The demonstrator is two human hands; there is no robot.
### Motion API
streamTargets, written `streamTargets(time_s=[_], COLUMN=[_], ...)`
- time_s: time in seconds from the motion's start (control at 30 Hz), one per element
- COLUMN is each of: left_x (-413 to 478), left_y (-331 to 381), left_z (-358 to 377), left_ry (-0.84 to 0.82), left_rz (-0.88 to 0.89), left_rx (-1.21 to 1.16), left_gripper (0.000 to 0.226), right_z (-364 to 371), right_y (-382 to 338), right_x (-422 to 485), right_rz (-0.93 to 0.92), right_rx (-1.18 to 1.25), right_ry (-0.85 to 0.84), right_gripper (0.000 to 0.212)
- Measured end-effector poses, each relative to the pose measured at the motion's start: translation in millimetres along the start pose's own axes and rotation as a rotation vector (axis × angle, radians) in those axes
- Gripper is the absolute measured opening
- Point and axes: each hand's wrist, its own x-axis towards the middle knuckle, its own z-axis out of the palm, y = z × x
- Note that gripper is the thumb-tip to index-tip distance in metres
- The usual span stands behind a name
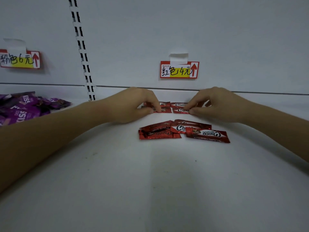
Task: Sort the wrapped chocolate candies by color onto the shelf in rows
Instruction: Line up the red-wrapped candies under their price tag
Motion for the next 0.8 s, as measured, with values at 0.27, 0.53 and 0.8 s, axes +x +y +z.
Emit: streamTargets(time_s=[0.27, 0.53, 0.8], left_x=[1, -4, -7], left_y=[1, 34, 42], left_z=[2, -25, -35], left_ry=[0.021, -0.307, -0.452], left_rz=[0.021, -0.110, -0.193], left_rx=[0.007, -0.247, -0.433], left_gripper=[0.022, 0.043, 0.030], right_z=[3, -27, -31], right_y=[-1, -22, -21], right_x=[1, -12, -14], right_rz=[-0.053, 0.022, 0.064], right_rx=[-0.041, 0.174, 0.484], right_ry=[0.075, -0.381, -0.568], right_gripper=[0.014, 0.041, 0.019])
